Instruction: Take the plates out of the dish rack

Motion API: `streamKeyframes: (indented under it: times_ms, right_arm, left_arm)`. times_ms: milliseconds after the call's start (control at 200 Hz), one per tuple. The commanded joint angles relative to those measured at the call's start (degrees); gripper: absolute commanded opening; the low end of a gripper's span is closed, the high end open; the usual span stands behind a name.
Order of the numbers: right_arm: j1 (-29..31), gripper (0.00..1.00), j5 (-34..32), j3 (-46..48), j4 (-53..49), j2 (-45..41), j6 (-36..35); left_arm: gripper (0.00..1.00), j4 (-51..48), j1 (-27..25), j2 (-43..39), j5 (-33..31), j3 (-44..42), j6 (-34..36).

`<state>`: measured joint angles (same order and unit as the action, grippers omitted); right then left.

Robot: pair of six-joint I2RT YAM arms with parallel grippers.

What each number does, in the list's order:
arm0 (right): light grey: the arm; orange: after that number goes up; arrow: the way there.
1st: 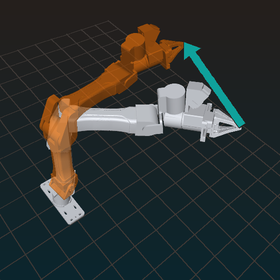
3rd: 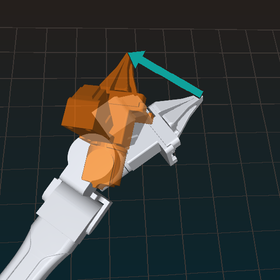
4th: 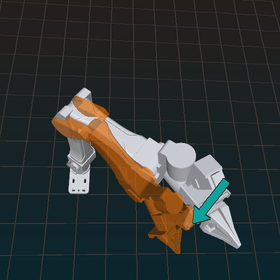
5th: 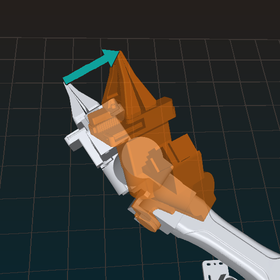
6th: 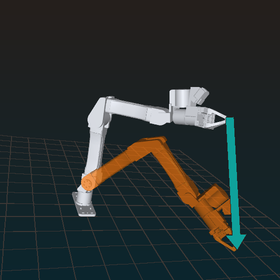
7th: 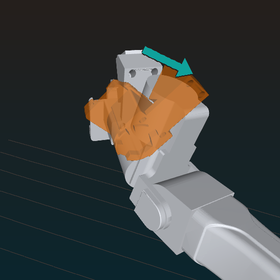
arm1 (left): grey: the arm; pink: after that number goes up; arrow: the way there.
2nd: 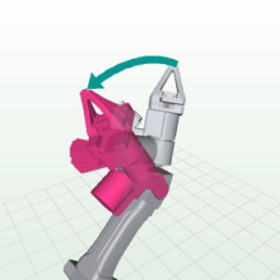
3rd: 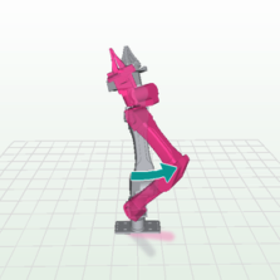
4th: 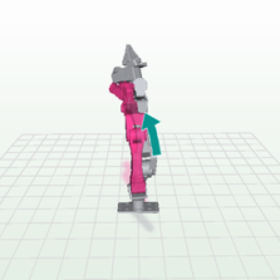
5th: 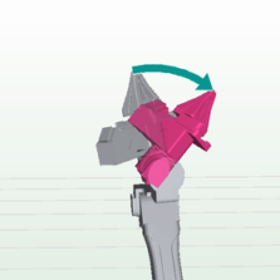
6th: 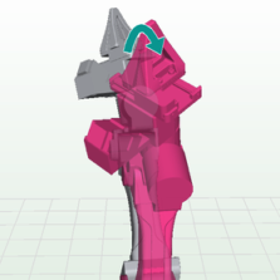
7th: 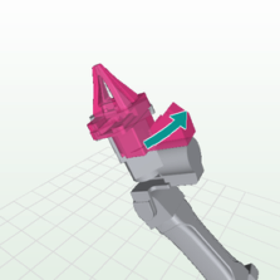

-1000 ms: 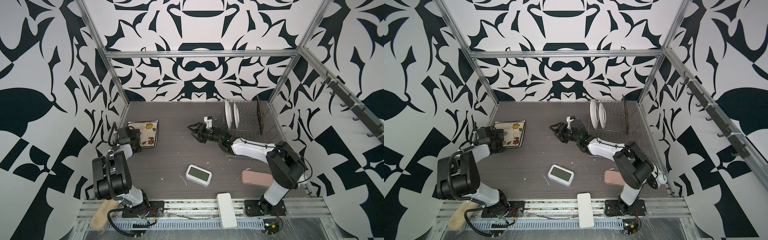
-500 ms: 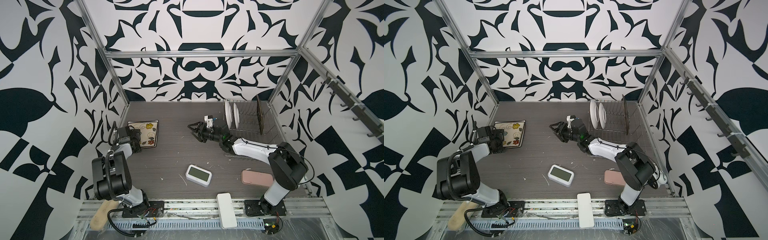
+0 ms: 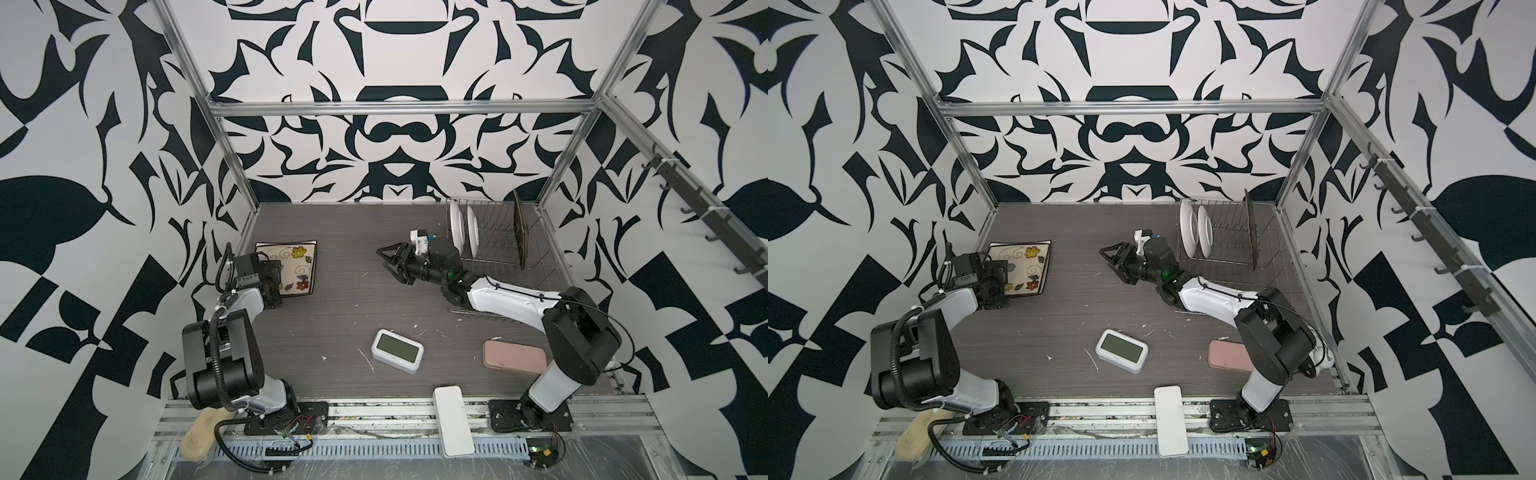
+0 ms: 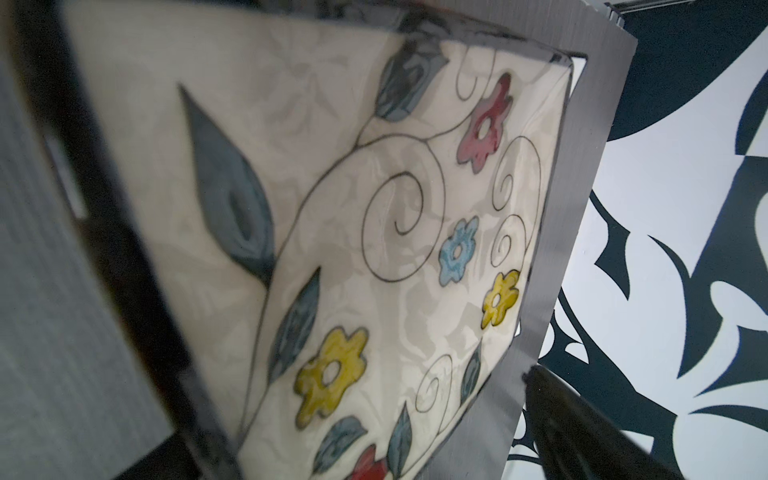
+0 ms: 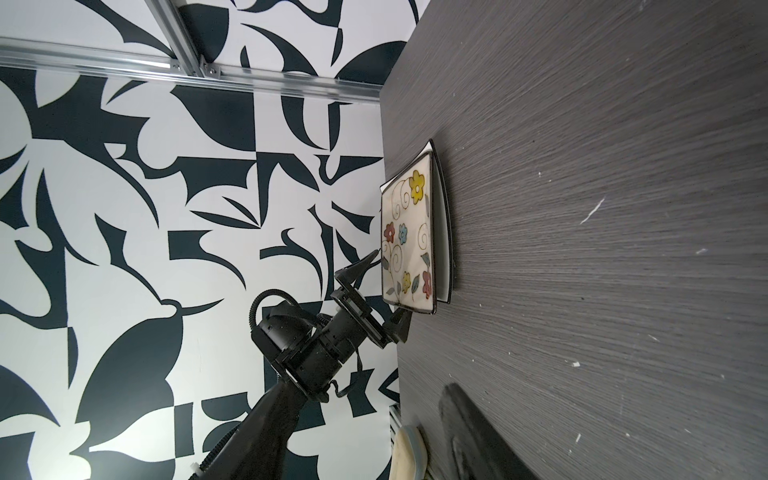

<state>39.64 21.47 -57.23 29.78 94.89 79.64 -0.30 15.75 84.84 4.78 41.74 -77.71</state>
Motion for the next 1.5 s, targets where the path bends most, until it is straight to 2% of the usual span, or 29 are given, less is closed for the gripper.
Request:
streamKeyframes:
  times_ms: [0, 780, 1080, 1225, 1400, 1495]
  right_arm:
    - [0.4, 0.61, -0.52, 0.08, 1.07, -2.34, -1.15]
    - [1.04, 0.61, -2.18, 2.22, -2.83, -8.07, -2.82]
    - [1.61, 0.61, -4.23, 3.52, -5.83, -12.62, -4.0]
    - [1.83, 0.61, -5.91, 2.79, -11.81, -16.28, -7.49]
    - [1.84, 0.62, -11.95, -1.82, -29.2, -21.68, -17.68]
    - [1.67, 0.63, -13.53, -2.03, -31.68, -23.97, -19.35]
  left_arm:
    - [1.0, 1.09, -0.02, -2.87, -0.34, -0.59, 0.6]
    - [0.99, 0.15, -0.02, -8.43, -0.49, -5.26, 0.2]
    - [0.99, -4.7, -0.02, -14.59, -1.7, -6.05, 0.21]
    - [0.99, -5.75, -0.01, -17.3, -0.94, -6.74, 0.35]
    - [1.0, -7.46, -0.02, -17.78, 1.09, -5.47, 3.29]
    - [0.99, -8.14, -0.02, -16.97, 1.2, -5.19, 3.62]
